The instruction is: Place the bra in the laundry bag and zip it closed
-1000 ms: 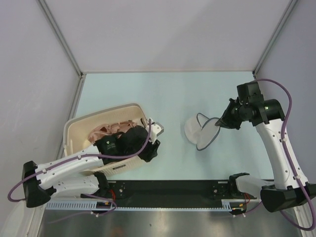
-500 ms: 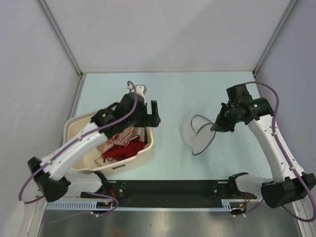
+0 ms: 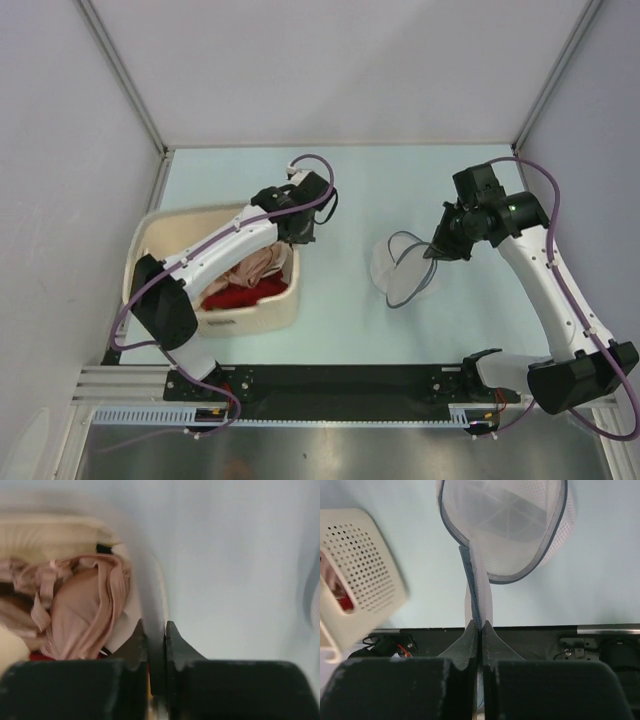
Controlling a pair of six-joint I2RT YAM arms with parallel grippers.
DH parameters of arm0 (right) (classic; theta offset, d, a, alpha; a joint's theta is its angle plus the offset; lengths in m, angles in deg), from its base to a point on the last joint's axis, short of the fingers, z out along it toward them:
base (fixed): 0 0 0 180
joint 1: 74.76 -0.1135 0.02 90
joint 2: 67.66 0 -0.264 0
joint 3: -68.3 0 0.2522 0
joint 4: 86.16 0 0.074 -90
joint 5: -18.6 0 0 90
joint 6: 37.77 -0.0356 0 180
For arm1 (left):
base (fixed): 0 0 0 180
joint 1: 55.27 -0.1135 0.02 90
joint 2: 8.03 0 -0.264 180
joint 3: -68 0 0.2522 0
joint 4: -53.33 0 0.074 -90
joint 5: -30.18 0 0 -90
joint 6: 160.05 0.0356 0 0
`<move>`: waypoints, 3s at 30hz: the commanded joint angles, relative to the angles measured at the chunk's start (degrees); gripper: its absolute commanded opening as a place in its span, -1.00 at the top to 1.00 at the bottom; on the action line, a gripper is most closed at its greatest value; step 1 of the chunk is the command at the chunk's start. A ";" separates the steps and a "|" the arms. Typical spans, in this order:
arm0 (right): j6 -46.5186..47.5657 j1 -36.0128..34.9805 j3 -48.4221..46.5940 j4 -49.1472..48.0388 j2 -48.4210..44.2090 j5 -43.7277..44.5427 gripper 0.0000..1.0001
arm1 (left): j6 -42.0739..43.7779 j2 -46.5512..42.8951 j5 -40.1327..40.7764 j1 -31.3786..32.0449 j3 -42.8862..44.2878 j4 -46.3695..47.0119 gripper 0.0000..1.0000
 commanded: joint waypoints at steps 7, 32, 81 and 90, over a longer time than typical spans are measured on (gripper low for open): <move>0.23 -4.56 -6.19 2.83 1.37 11.24 1.00 | 17.53 -8.07 -1.49 0.26 -9.44 10.18 1.00; 3.04 -9.05 -9.98 2.13 6.38 11.69 0.92 | -8.06 -13.33 -0.61 0.52 2.60 -8.12 -0.87; 6.03 17.32 27.46 -27.54 -6.19 -6.23 -0.57 | 16.38 -14.58 -44.04 10.37 -19.98 54.12 1.00; 8.84 17.32 29.93 -41.18 3.47 -5.72 -0.44 | 16.91 -15.19 -48.60 8.70 -19.99 53.95 1.00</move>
